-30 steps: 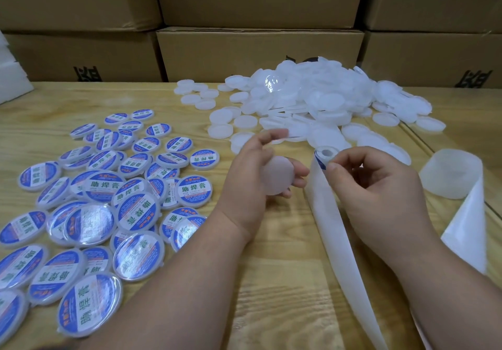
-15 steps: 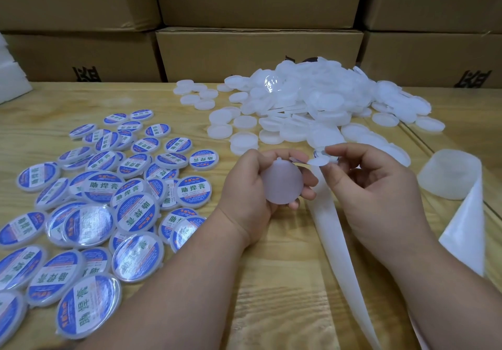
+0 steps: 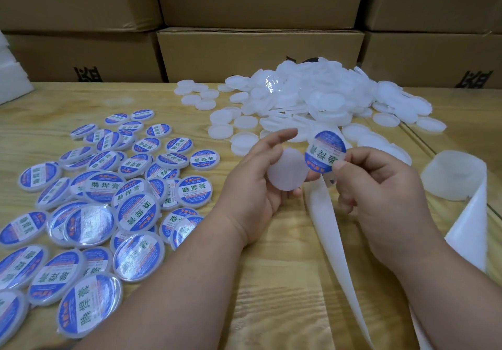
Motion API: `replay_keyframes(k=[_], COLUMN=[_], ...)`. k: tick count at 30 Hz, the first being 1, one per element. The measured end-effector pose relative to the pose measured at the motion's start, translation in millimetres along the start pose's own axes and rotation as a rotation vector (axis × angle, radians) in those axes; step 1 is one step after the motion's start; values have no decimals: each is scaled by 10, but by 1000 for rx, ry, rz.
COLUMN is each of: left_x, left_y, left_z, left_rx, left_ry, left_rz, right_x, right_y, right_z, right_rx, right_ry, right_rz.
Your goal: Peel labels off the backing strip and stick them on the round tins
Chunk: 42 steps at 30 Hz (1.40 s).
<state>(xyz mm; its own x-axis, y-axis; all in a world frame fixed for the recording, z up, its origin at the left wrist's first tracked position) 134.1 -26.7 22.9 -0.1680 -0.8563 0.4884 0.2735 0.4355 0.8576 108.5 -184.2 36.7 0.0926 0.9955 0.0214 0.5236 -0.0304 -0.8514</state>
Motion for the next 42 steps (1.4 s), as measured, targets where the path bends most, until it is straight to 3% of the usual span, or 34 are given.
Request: replay_keyframes(k=[6, 19, 28, 37, 42], left_x=[39, 26, 8, -42, -46], left_y=[-43, -90, -106, -67, -64], left_z=[8, -50, -61, -36, -25], left_rx=[-43, -32, -25, 123, 145], left_ry=[-9, -64, -73, 149, 173], left_rz=[1, -87, -86, -283, -282], right_x=[140, 112, 113, 80, 74], right_y=[161, 206, 194, 111, 47], right_z=[61, 56, 53, 72, 48], right_rx=[159, 187, 177, 112, 88], right_ry=[-212, -142, -195, -201, -151], right_rz=[40, 116, 138, 232, 166])
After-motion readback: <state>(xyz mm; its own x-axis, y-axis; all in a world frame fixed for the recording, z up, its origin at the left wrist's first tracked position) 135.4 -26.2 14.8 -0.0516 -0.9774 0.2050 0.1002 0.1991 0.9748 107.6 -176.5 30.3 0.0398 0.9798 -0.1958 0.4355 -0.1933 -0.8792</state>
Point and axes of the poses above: each hand's wrist, its own z-axis away from the middle knuckle, its own x-axis out of the palm, y = z × x, the point moved 4 cm from there along -z, towards the middle knuckle, and after that the axes turned 14 degrees about -x, right-handed, at the moved point
